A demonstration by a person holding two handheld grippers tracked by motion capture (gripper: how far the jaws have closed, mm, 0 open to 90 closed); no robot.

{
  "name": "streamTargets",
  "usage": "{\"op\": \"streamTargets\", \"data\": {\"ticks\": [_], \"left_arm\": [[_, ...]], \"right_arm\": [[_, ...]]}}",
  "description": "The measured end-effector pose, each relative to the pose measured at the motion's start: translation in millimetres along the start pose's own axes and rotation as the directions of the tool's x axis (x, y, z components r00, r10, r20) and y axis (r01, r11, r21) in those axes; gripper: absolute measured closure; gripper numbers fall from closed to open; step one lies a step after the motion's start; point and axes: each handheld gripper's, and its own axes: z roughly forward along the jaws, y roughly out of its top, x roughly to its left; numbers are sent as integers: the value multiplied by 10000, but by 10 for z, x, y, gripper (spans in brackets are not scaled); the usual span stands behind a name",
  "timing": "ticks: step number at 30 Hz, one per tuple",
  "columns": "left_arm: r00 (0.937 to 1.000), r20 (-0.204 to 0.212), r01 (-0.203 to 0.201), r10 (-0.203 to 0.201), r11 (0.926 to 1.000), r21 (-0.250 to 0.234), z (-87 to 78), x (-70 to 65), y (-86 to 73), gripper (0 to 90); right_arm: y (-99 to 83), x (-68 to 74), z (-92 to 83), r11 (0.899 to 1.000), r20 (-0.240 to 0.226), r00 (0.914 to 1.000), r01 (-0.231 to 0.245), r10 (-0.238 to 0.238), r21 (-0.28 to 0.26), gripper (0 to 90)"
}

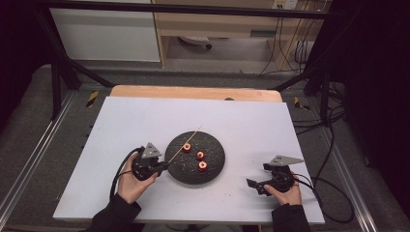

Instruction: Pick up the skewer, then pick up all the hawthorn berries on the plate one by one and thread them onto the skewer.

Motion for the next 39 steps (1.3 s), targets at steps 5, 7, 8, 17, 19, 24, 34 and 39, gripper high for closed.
{"op": "streamTargets", "data": {"ticks": [5, 7, 8, 17, 19, 24, 34, 39], "left_arm": [[9997, -38, 243, -244, 9993, -293, -83, 57, -127, 885], [9994, -45, 335, -337, 9986, -412, -109, 74, -175, 885], [9993, -27, 370, -371, 9983, -457, -118, 83, -198, 885], [9976, -175, 646, -667, 9928, -1011, -202, 116, -370, 885], [9974, -179, 672, -695, 9920, -1067, -222, 127, -398, 885], [9973, -178, 693, -718, 9910, -1143, -232, 135, -448, 885], [9972, -134, 719, -742, 9892, -1274, -245, 167, -534, 885], [9970, -101, 749, -769, 9886, -1306, -256, 176, -566, 885]], "right_arm": [[30, 29, 9, 10000, 73, 10000, 48, -49, 63, 5], [50, 48, 10, 10000, 46, 10000, -14, 13, 63, 5], [57, 53, 12, 10000, 53, 10000, 29, -29, 59, 5], [146, 135, 61, 9996, 89, 9998, 150, -152, 225, 5], [176, 156, 86, 9993, 176, 9997, 178, -184, 321, 5], [258, 218, 140, 9983, 194, 9992, 351, -360, 466, 5], [459, 380, 206, 9954, 210, 9976, 637, -654, 715, 5], [635, 484, 236, 9929, 124, 9968, 771, -785, 906, 6]]}}
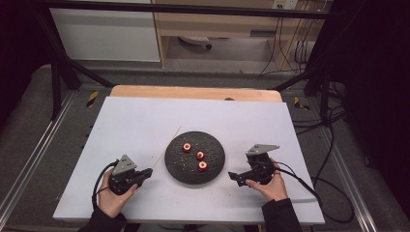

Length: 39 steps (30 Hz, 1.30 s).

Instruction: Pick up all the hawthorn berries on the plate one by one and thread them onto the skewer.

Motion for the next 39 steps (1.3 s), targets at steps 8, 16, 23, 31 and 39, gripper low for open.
{"op": "streamTargets", "data": {"ticks": [8, 16, 23, 31, 39], "left_arm": [[10000, 24, -39, 39, 10000, -18, 10, -1, -21, 885], [10000, 20, -7, 7, 10000, -20, 7, 17, -38, 885], [10000, 59, -33, 34, 10000, -33, 6, 8, -38, 885], [9999, 100, -87, 87, 10000, 37, 11, 3, -36, 885], [9999, 143, -82, 81, 10000, 43, 11, 4, -36, 885]], "right_arm": [[337, 192, 116, 9969, -133, 9977, 667, -662, 408, 26], [618, 373, 314, 9849, -521, 9918, 1225, -1168, 1226, 79], [766, 434, 504, 9659, -746, 9869, 1555, -1429, 2068, 154], [880, 477, 693, 9438, -1421, 9803, 1733, -1376, 2814, 249], [944, 492, 862, 9081, -1859, 9697, 2169, -1583, 3583, 363]]}}
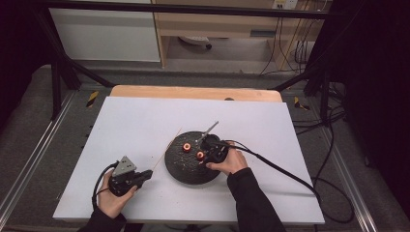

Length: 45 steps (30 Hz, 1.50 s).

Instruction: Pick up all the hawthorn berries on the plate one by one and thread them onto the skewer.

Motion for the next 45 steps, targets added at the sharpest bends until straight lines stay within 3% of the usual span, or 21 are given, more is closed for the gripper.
{"op": "streamTargets", "data": {"ticks": [12, 24, 36, 45], "left_arm": [[10000, 50, 6, -6, 10000, 48, 5, 0, 2, 885], [10000, 70, -4, 3, 9999, 101, 12, -2, -1, 885], [10000, 88, -30, 29, 9999, 122, 12, -9, 1, 885], [10000, 80, -46, 46, 10000, 43, 5, -24, 3, 885]], "right_arm": [[26, -62, 115, 9974, -393, 9992, 64, -36, 718, 502], [40, -97, 152, 9960, -480, 9988, 180, -139, 871, 544], [38, -86, 144, 9973, -482, 9986, 270, -237, 689, 599], [20, -60, -53, 9999, -277, 9996, -62, 57, -154, 601]]}}
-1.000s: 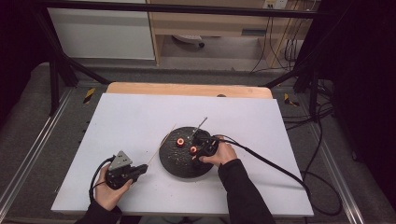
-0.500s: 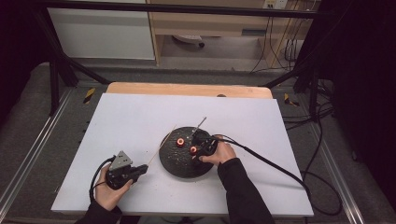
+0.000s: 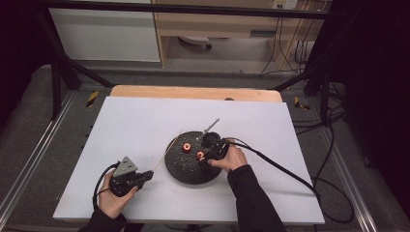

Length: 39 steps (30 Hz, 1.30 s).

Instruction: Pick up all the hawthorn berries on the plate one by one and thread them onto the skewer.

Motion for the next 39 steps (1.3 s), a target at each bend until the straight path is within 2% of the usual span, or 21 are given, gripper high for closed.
{"op": "streamTargets", "data": {"ticks": [6, 10, 14, 21, 22, 23, 26, 27, 28, 29, 31, 32, 33, 34, 35, 36, 37, 39], "left_arm": [[10000, 16, -20, 20, 10000, -18, 0, -16, 2, 885], [10000, 27, -35, 35, 10000, -37, 3, -28, 3, 885], [10000, 23, -38, 38, 10000, -37, 3, -35, 2, 885], [10000, 19, -27, 27, 10000, -74, 12, -49, 2, 885], [10000, 22, -17, 17, 10000, -81, 14, -52, 2, 885], [10000, 17, -7, 7, 10000, -90, 18, -57, 1, 885], [10000, -3, 7, -7, 9999, -103, 25, -65, -1, 885], [10000, -3, 7, -7, 9999, -103, 25, -65, -1, 885], [10000, -6, 0, 0, 9999, -110, 27, -70, -2, 885], [10000, -24, -24, 24, 9999, -147, 29, -79, -3, 885], [10000, -22, -18, 18, 9998, -187, 31, -88, -1, 885], [10000, -43, -8, 7, 9998, -220, 32, -90, 0, 885], [10000, -43, -8, 7, 9998, -220, 32, -90, 0, 885], [10000, -44, 5, -6, 9997, -242, 36, -95, 0, 885], [10000, -59, -5, 4, 9997, -254, 38, -98, -1, 885], [10000, -59, -5, 4, 9997, -254, 38, -98, -1, 885], [10000, -62, 3, -5, 9996, -278, 42, -104, -3, 885], [10000, -64, -10, 8, 9995, -302, 47, -112, -4, 885]], "right_arm": [[-54, 25, -150, 9949, 173, 9989, -421, 438, -919, 603], [-135, 9, -225, 9832, 150, 9970, -725, 761, -1674, 603], [-226, -12, -272, 9614, -7, 9930, -1144, 1180, -2502, 604], [-377, -16, -304, 9028, -310, 9820, -1836, 1863, -3889, 605], [-377, -16, -304, 9028, -310, 9820, -1836, 1863, -3889, 605], [-413, -15, -305, 8810, -447, 9781, -2027, 2033, -4275, 605], [-463, -10, -297, 8416, -715, 9700, -2372, 2322, -4853, 606], [-477, -9, -289, 8317, -769, 9679, -2452, 2393, -4982, 606], [-477, -9, -289, 8317, -769, 9679, -2452, 2393, -4982, 606], [-508, -8, -272, 8047, -906, 9629, -2626, 2543, -5324, 606], [-538, -5, -256, 7719, -1099, 9557, -2859, 2731, -5678, 606], [-547, -6, -246, 7612, -1176, 9537, -2924, 2769, -5788, 606], [-547, -6, -246, 7612, -1176, 9537, -2924, 2769, -5788, 606], [-565, 0, -230, 7313, -1316, 9464, -3122, 2949, -6065, 606], [-571, 3, -223, 7169, -1418, 9444, -3183, 2966, -6203, 606], [-577, 7, -216, 6974, -1480, 9417, -3241, 3021, -6392, 606], [-582, 10, -212, 6847, -1522, 9398, -3284, 3060, -6507, 606], [-588, 20, -199, 6484, -1756, 9318, -3487, 3178, -6767, 607]]}}
